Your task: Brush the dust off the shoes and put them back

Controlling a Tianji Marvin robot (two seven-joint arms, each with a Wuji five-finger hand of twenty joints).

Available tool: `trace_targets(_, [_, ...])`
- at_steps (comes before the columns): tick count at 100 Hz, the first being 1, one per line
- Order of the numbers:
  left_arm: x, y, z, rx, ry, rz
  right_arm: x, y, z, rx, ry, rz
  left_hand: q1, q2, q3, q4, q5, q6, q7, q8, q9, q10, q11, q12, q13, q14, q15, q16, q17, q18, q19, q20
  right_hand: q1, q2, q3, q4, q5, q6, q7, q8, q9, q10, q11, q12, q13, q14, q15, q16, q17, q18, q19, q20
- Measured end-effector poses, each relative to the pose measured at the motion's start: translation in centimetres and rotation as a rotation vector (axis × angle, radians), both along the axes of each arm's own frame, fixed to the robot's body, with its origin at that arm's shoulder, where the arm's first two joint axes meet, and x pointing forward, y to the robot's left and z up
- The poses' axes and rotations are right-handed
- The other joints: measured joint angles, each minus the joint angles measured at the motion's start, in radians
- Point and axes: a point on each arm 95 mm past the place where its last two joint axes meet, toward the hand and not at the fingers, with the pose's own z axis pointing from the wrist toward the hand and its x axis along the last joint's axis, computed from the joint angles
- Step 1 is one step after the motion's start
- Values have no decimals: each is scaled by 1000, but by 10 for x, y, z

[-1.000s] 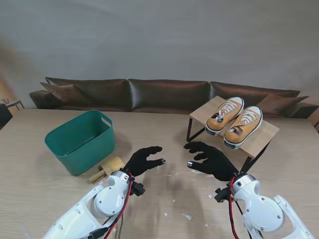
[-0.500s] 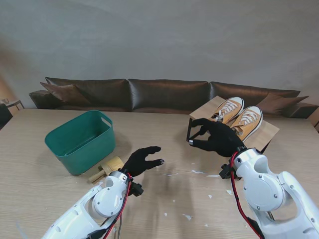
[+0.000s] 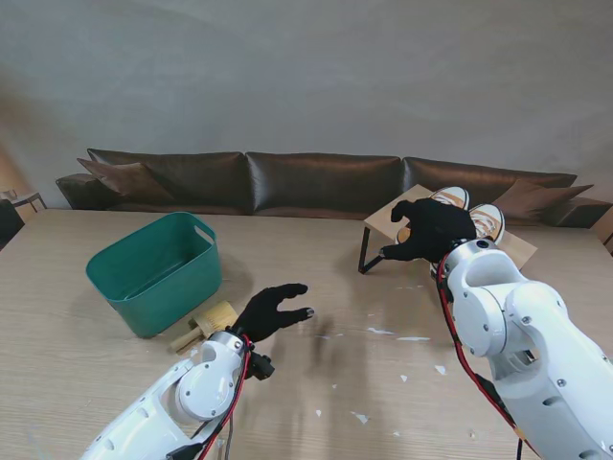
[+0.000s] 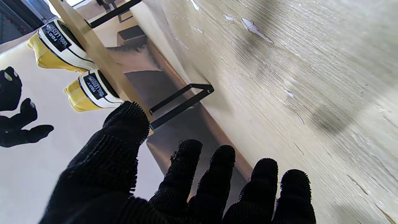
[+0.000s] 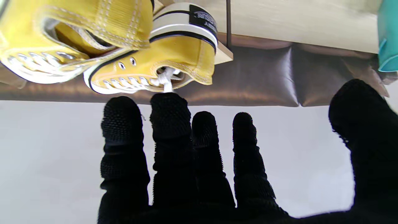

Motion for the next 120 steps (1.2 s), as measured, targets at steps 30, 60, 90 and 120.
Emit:
trace_targets(30, [-1, 2, 0, 4, 3, 7, 10, -10, -9, -183, 28, -92, 0, 0, 0, 0, 0, 0, 0, 0, 0, 3, 0, 0, 0, 0, 0, 0, 0, 0, 0, 0, -19, -14, -40, 20, 58, -1, 22, 50, -63, -6, 46, 92, -49, -14, 25, 31, 0, -16, 0, 6])
trace_targets(60, [-2, 2, 0, 3, 11, 6, 17, -9, -19, -236, 26, -105, 0, 0, 0, 0, 0, 0, 0, 0, 0, 9, 0, 0, 0, 0, 0, 0, -1, 0, 0, 0, -29, -14, -27, 20, 75, 11, 31, 75, -75, -7, 48, 101, -49, -18, 25, 34, 0, -25, 0, 28])
trace_targets(90, [-2, 3, -1, 2, 19, 11, 27, 2, -31, -343, 26, -110, 0, 0, 0, 0, 0, 0, 0, 0, 0, 13, 0, 0, 0, 0, 0, 0, -1, 0, 0, 0, -29, -16, -28, 20, 89, 26, 31, 76, -99, -8, 49, 101, -70, -37, 25, 34, 0, -36, 0, 29])
trace_targets(120, [-3, 3, -1, 3, 24, 17, 35, 7, -43, -404, 1, -120, 0, 0, 0, 0, 0, 0, 0, 0, 2, 20, 0, 0, 0, 0, 0, 0, -10, 0, 0, 0, 2, -49, -38, 20, 159, 36, 132, 142, -99, -8, 51, 101, -70, -51, 25, 34, 0, -39, 0, 29])
